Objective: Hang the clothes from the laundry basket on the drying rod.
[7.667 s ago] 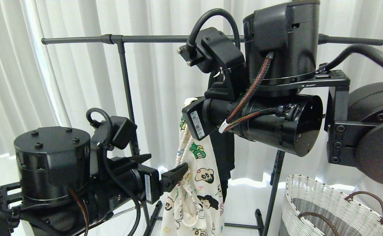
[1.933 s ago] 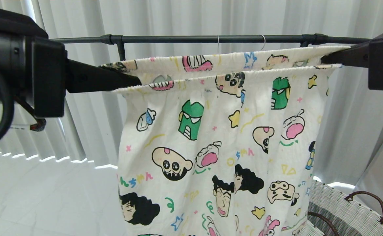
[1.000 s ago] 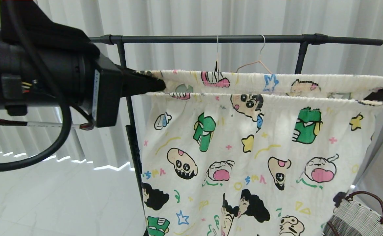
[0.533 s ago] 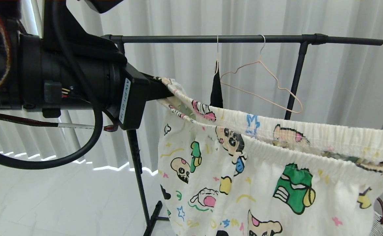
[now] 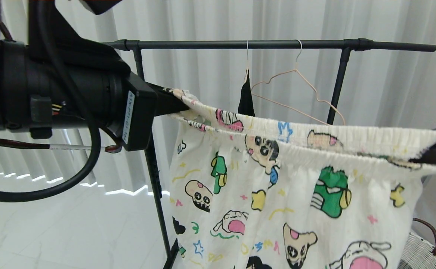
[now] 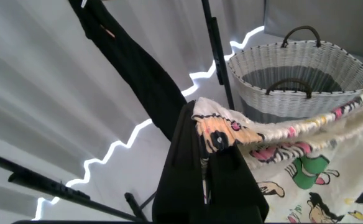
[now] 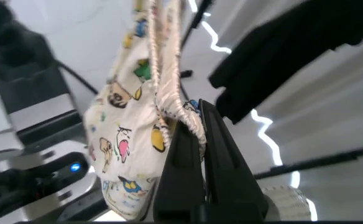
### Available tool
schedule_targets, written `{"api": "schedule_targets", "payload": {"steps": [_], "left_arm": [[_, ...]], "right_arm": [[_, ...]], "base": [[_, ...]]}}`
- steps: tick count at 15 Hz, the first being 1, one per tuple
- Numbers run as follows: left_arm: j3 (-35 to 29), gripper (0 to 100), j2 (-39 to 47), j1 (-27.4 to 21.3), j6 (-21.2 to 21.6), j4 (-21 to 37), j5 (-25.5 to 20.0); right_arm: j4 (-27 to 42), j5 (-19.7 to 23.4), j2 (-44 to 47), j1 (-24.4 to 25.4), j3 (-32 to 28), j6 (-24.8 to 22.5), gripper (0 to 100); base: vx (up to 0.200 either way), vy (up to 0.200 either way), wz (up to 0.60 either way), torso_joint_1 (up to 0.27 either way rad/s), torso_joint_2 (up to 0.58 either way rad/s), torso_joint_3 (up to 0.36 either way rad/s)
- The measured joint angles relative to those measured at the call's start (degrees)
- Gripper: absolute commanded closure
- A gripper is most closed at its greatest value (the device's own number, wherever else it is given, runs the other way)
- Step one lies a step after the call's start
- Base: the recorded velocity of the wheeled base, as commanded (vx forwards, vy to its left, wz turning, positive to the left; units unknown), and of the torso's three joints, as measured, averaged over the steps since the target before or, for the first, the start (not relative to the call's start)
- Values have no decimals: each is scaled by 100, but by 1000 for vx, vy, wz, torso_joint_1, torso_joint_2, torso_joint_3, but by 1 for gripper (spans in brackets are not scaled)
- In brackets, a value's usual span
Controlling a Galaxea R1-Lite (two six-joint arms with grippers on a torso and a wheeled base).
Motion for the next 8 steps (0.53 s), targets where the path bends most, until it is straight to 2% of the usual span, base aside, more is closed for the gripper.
{"api": "schedule_targets", "payload": {"steps": [2, 3, 5, 8], "left_arm": [[243, 100, -243, -118, 0, 4, 38], [428, 100, -405, -245, -2, 2, 49], [762, 100, -712, -639, -2, 6, 43], [1018, 100, -1009, -1458, -2, 11, 57]], "right_arm": [[-753, -48, -30, -458, 141, -162, 100], [-1391, -26, -22, -646, 256, -290, 100], [-2165, 133, 77, -880, 485, -457, 100], [-2743, 396, 407, -959, 577, -597, 100]], "base": [[0, 0, 0, 0, 0, 0], [0, 0, 0, 0, 0, 0], [0, 0, 0, 0, 0, 0], [0, 0, 0, 0, 0, 0]]}}
